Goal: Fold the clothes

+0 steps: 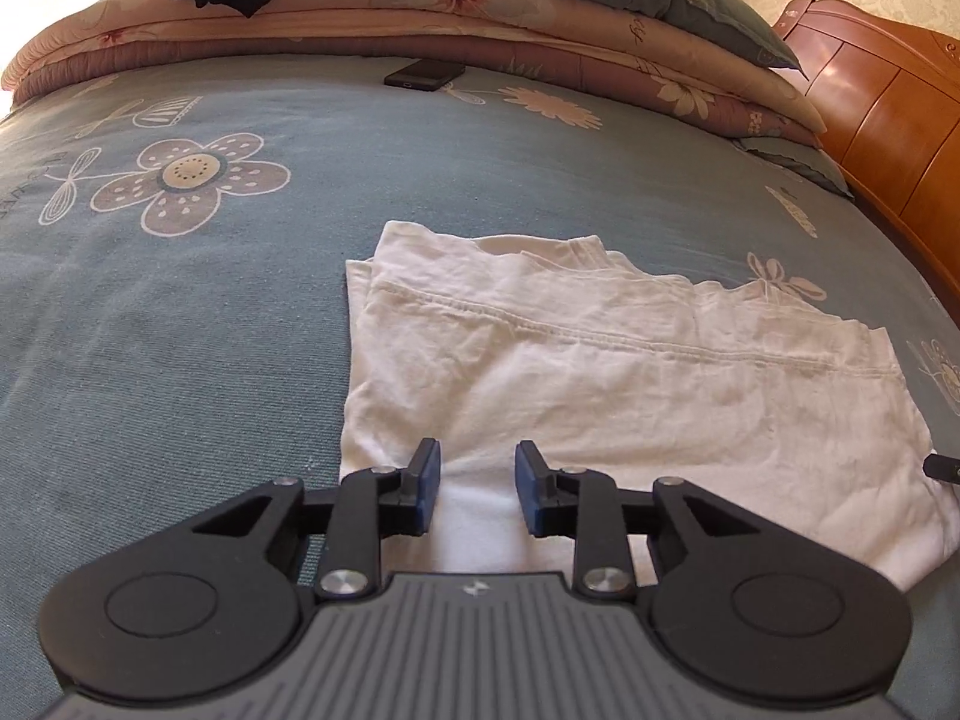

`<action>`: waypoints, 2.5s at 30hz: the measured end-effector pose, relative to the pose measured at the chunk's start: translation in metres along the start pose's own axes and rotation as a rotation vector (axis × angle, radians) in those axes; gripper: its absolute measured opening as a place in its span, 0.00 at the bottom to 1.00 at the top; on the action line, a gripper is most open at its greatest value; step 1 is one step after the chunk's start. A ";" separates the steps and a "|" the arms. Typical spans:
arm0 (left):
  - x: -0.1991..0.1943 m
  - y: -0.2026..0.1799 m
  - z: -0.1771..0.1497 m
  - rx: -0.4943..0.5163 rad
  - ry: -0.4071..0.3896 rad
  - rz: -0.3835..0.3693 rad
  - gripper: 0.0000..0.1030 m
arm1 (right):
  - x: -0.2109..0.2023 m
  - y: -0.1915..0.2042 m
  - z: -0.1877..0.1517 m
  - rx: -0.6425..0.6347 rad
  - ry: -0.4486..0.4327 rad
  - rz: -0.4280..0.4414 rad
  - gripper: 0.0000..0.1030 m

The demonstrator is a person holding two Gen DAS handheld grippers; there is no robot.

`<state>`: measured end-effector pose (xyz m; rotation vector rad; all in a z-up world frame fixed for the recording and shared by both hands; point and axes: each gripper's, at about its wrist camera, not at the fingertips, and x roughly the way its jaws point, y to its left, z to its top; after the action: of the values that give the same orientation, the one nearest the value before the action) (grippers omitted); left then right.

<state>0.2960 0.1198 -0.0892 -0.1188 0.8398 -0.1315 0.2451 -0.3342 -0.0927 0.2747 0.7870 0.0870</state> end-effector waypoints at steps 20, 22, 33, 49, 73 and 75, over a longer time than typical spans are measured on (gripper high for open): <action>-0.046 -0.109 -0.044 0.225 0.020 -0.010 0.46 | -0.035 0.050 -0.016 -0.042 0.031 -0.005 0.62; -0.042 -0.111 -0.052 0.206 0.040 -0.015 0.46 | -0.032 0.056 -0.020 -0.047 0.050 0.000 0.63; -0.056 -0.058 -0.061 0.054 0.033 0.099 0.53 | -0.033 0.034 -0.041 0.047 0.076 -0.045 0.68; -0.043 -0.055 -0.033 0.046 -0.062 0.178 0.66 | -0.037 0.071 -0.065 -0.089 0.110 -0.085 0.85; -0.067 0.095 -0.015 -0.288 -0.225 0.322 0.92 | -0.047 0.223 0.024 -0.477 -0.032 0.165 0.55; -0.078 0.106 -0.017 -0.313 -0.249 0.381 0.92 | -0.024 0.262 0.037 -0.528 -0.020 0.260 0.40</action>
<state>0.2393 0.2363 -0.0599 -0.2612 0.6161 0.3681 0.2606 -0.0942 0.0208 -0.1257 0.6780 0.5277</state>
